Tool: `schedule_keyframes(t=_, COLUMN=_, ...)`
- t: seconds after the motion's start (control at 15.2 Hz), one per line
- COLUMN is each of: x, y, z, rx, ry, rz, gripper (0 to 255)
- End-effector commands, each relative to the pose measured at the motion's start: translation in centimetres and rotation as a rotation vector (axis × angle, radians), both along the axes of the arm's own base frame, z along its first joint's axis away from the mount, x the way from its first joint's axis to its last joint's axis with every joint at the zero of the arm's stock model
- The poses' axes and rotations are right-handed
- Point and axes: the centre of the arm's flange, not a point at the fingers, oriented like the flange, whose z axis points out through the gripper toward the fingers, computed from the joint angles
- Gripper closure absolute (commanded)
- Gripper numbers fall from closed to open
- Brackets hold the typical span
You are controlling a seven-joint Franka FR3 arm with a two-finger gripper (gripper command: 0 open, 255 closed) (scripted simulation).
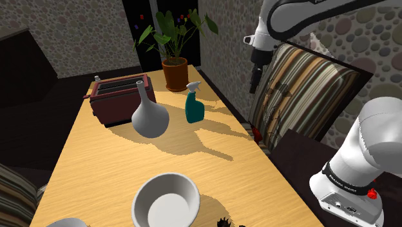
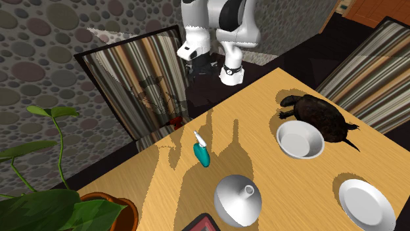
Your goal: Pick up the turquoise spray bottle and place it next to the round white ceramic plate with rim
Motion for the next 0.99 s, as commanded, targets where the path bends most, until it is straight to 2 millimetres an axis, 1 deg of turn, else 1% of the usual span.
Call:
schedule_keyframes(t=0.0, x=1.7, y=-0.6, z=-1.4, rx=0.021, ry=-0.038, rz=0.060, gripper=0)
schedule_keyframes(t=0.26, x=5.5, y=-1.0, z=-4.3, rx=0.065, ry=-0.105, rz=0.173, gripper=0)
schedule_keyframes(t=0.46, x=8.5, y=-0.9, z=-6.4, rx=0.099, ry=-0.156, rz=0.258, gripper=0)
schedule_keyframes(t=0.66, x=11.6, y=-0.5, z=-8.2, rx=0.132, ry=-0.206, rz=0.343, gripper=0)
schedule_keyframes(t=0.92, x=15.7, y=0.5, z=-10.4, rx=0.176, ry=-0.273, rz=0.457, gripper=0)
